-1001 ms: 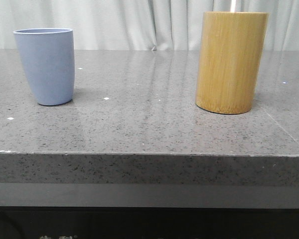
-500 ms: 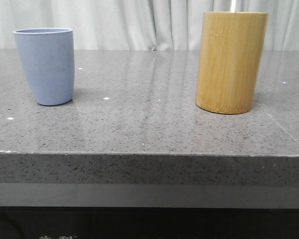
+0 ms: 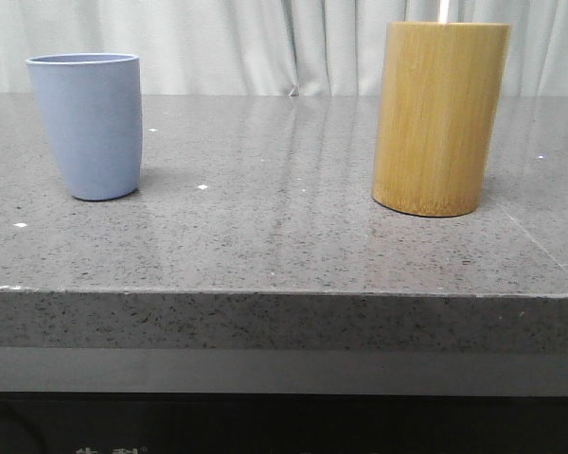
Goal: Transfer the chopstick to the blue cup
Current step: 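Grasp the light blue cup rim with the left gripper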
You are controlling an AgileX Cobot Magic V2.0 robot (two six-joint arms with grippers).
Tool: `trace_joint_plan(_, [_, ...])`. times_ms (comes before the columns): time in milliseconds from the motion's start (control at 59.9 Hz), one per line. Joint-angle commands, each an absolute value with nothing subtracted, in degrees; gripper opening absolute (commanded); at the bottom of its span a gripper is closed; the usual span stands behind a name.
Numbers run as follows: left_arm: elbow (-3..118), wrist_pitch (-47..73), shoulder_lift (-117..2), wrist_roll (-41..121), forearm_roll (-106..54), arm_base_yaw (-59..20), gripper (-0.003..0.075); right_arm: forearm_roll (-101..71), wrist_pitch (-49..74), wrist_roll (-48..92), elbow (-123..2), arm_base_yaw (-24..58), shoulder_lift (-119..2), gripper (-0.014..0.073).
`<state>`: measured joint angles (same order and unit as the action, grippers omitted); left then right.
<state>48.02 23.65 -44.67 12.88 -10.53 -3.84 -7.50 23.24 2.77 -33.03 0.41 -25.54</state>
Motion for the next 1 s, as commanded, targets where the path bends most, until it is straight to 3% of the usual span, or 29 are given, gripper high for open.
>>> trace_joint_plan(0, [55.52, 23.54, -49.33, 14.57, -11.43, -7.0, 0.0522, -7.56, 19.03, 3.03, -35.02, 0.2, -26.13, 0.0634])
trace_joint_plan(367, [82.1, 46.43, -73.21, 15.46, -8.77, -24.22, 0.0523, -7.56, 19.48, 3.03, -35.02, 0.2, -26.13, 0.0634])
trace_joint_plan(634, [91.78, 62.19, -86.5, 14.99, -8.77, -25.77, 0.0522, -7.56, 19.86, 3.03, -35.02, 0.2, -26.13, 0.0634])
trace_joint_plan(984, [92.06, 61.93, -94.03, 14.99, -8.77, -25.77, 0.0513, -7.56, 20.14, 3.03, -35.02, 0.2, -26.13, 0.0634])
